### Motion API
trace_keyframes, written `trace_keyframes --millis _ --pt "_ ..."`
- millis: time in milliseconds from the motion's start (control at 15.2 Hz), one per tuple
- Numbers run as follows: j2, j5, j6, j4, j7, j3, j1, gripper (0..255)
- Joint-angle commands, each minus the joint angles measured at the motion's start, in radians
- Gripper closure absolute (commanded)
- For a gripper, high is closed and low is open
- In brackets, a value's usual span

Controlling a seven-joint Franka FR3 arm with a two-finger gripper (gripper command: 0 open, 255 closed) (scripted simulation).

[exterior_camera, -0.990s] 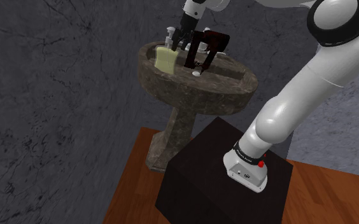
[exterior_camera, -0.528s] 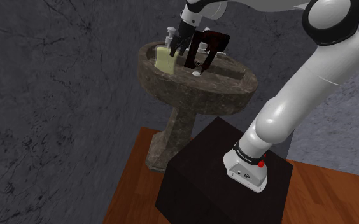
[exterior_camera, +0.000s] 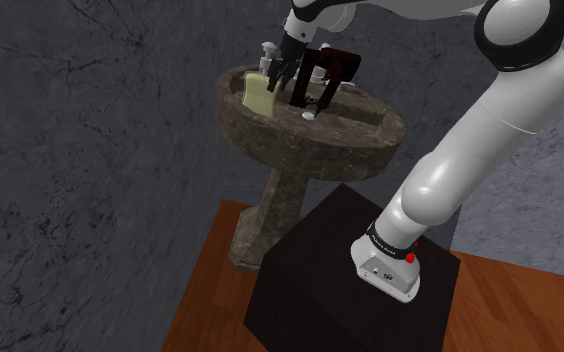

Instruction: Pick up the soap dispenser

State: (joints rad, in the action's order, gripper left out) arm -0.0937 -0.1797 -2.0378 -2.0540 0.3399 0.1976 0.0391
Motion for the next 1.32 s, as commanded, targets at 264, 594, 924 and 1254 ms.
trace_keyframes --millis 264,594,924,1254 --pt "-0.004 0.003 0.026 0.02 -0.006 -0.001 0.0 255" --pt "-0.015 0.01 0.091 0.076 -0.019 -0.001 0.0 255" --pt "-0.019 0.015 0.156 0.138 -0.03 -0.001 -0.001 255" --pt "-0.02 0.017 0.198 0.18 -0.037 0.0 -0.001 255"
